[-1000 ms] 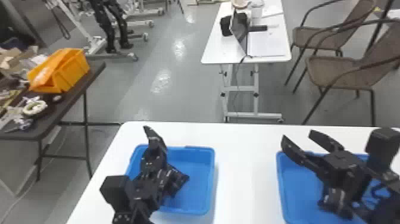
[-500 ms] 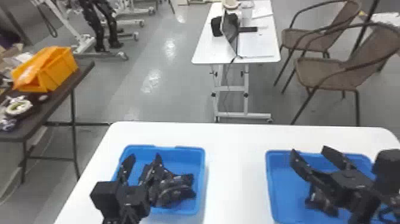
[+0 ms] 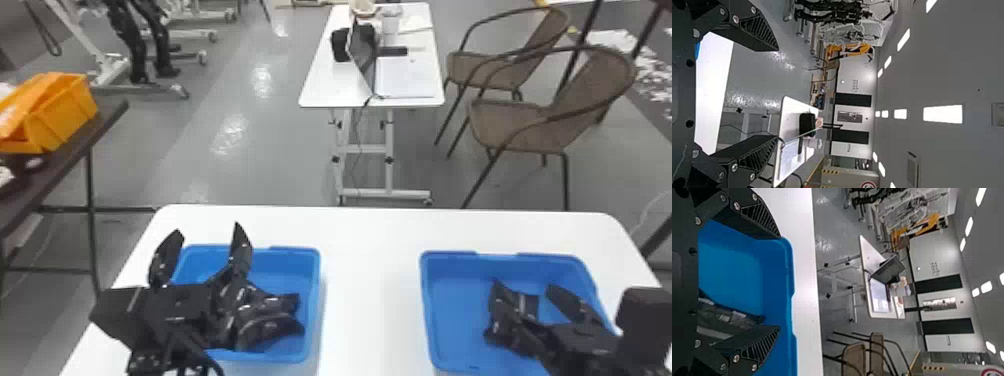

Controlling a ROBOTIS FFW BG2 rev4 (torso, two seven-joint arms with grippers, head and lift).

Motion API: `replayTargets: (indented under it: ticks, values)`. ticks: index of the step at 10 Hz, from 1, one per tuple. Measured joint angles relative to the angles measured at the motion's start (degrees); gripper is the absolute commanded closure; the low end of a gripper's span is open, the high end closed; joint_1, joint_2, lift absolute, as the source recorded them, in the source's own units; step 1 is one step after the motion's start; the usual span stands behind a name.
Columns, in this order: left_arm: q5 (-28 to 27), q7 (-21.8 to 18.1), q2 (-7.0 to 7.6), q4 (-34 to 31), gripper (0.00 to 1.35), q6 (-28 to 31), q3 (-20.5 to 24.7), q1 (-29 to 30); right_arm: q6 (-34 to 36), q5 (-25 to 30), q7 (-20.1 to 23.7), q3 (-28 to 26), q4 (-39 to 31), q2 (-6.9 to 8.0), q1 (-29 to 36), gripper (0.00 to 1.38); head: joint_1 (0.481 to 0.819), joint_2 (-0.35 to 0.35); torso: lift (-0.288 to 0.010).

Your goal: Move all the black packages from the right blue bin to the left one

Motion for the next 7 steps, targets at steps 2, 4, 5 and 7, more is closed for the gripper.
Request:
replayTargets:
  ticks: [2, 4, 5, 7]
  values:
    - [0.56, 0.00, 0.06, -0.14, 0.25, -0.05, -0.05, 0.13, 1.87, -1.36, -8.18, -0.20, 0.43, 0.00, 2.13, 0.22, 0.695, 0.061, -0.042]
    - [1.38, 0.00, 1.03, -0.15, 0.25, 0.18, -0.51, 0.03, 3.92, -5.07, -12.26, -0.78, 2.27, 0.00, 0.49, 0.23, 0.695, 0.035, -0.042]
    - [1.64, 0.00, 1.42, -0.14, 0.25, 0.46, -0.76, -0.08, 5.32, -7.06, -14.13, -0.88, 3.21, 0.00, -1.48, 0.23, 0.695, 0.029, -0.042]
    - [1.86, 0.00, 1.62, -0.10, 0.25, 0.62, -0.98, -0.23, 10.36, -9.64, -17.57, -0.87, 5.37, 0.00, -6.19, 0.23, 0.695, 0.028, -0.042]
